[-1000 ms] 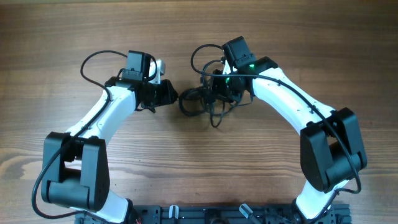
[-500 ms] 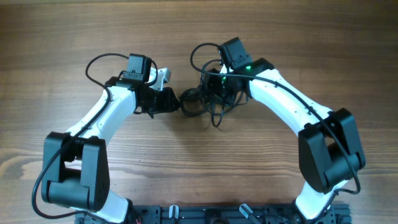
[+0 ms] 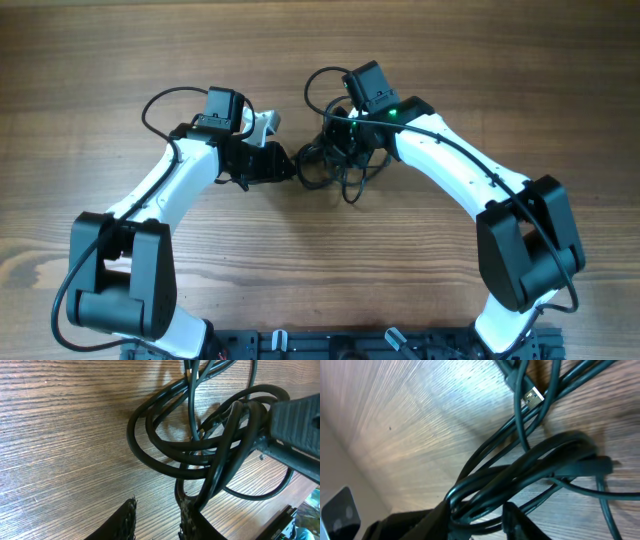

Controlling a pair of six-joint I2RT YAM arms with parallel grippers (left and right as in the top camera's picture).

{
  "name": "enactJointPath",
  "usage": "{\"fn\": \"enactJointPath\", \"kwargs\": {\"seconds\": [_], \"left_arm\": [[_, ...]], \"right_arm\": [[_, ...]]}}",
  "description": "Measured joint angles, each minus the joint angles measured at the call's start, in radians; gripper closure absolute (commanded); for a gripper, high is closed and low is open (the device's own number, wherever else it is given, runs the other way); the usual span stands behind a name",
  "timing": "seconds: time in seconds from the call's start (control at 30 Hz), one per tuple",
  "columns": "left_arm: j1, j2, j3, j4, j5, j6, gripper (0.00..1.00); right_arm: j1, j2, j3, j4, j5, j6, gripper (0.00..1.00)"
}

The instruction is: Untangle cables

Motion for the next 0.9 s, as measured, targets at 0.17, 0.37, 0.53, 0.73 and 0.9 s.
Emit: {"fn": "enactJointPath", "kwargs": {"seconds": [0.17,0.37,0.53,0.73,0.9], "left_arm": [[0.0,0.0,0.0,0.0,0.003,0.0,0.68],[0.0,0.0,0.0,0.0,0.01,0.0,0.68],[0.0,0.0,0.0,0.0,0.011,0.0,0.68],[0.0,0.0,0.0,-0.006,0.011,0.0,0.66],[-0.001,0.0,0.0,-0.008,0.025,-0.001,0.64]], "right_arm": [[0.0,0.0,0.0,-0.001,0.022,0.007,0.73],[0.0,0.0,-0.003,0.006,0.045,0.012,0.84],[0.0,0.0,-0.018,0.027,0.053,0.02,0.96],[0.0,-0.001,-0.02,0.037,0.065,0.017,0.96],[0.0,-0.002,-0.02,0.038,0.072,0.017,0.96]]}}
